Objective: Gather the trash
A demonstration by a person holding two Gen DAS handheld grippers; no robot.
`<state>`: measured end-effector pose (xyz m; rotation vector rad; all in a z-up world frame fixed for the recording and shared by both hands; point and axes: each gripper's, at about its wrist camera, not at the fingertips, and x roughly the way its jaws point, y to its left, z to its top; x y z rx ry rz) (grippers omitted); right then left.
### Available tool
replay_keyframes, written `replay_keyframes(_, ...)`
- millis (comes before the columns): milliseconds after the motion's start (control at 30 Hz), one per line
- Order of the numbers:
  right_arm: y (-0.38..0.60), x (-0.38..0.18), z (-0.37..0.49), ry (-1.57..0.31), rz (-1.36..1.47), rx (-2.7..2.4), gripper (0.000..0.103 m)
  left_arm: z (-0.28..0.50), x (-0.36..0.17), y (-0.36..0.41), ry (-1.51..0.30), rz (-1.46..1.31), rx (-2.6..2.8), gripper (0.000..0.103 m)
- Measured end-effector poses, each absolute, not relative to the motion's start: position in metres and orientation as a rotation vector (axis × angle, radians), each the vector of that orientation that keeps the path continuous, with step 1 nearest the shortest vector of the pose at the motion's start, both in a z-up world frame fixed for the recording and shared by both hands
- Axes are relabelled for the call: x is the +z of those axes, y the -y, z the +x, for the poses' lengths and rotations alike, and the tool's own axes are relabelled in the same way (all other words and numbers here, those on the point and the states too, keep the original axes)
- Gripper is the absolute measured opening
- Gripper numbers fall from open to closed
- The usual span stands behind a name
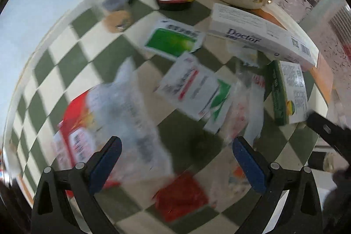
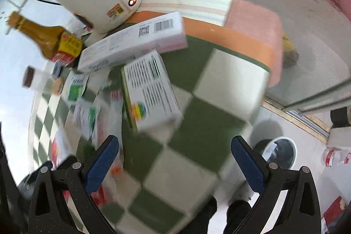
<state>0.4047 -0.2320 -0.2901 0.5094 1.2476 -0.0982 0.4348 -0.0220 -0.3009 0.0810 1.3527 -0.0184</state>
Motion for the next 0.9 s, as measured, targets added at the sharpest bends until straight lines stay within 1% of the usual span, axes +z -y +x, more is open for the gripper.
replay_keyframes(100,0.221,-0.306,0.437,-1.264,0.485,-0.070,0.102,0.443,-0.311,0.035,-1.373,0.090,-0.080,0.103)
replay_keyframes(133,0.216,-0.312,0.445,-1.275,0.466,-0.057,0.100,0.444,-0.315,0.039,-1.383,0.095,-0.102,0.101)
replay_keyframes(167,0.212,-0.317,0.453,-1.288,0.446,-0.042,0.093,0.444,-0.318,0.041,-1.390,0.099,-0.112,0.100)
replay_keyframes(200,0.208,-0.319,0.459,-1.294,0.422,-0.037,0.090,0.444,-0.322,0.045,-1.397,0.107,-0.126,0.099)
replay_keyframes(267,0.199,-0.315,0.463,-1.277,0.349,-0.019,0.075,0.444,-0.330,0.051,-1.410,0.116,-0.153,0.085)
replay_keyframes(300,0.200,-0.314,0.463,-1.268,0.354,-0.010,0.072,0.444,-0.333,0.055,-1.421,0.118,-0.164,0.075)
replay_keyframes(333,0.201,-0.314,0.463,-1.270,0.350,-0.020,0.072,0.444,-0.336,0.060,-1.431,0.120,-0.178,0.070)
replay_keyframes(367,0.205,-0.314,0.463,-1.271,0.348,-0.031,0.072,0.444,-0.338,0.063,-1.432,0.125,-0.187,0.067)
replay_keyframes(400,0.210,-0.314,0.460,-1.269,0.351,-0.044,0.071,0.444,-0.340,0.065,-1.429,0.136,-0.197,0.057)
replay_keyframes(467,0.219,-0.314,0.455,-1.269,0.363,-0.061,0.071,0.441,-0.340,0.072,-1.401,0.194,-0.195,0.048)
replay_keyframes(500,0.225,-0.315,0.451,-1.269,0.370,-0.073,0.071,0.440,-0.339,0.074,-1.387,0.201,-0.208,0.028)
replay_keyframes(533,0.229,-0.315,0.447,-1.269,0.376,-0.080,0.071,0.440,-0.337,0.075,-1.376,0.207,-0.213,0.001)
replay_keyframes(633,0.241,-0.314,0.433,-1.265,0.400,-0.092,0.071,0.436,-0.332,0.073,-1.370,0.206,-0.213,0.000)
replay_keyframes(900,0.261,-0.297,0.386,-1.218,0.505,-0.063,0.070,0.411,-0.277,0.061,-1.274,0.181,-0.198,0.000)
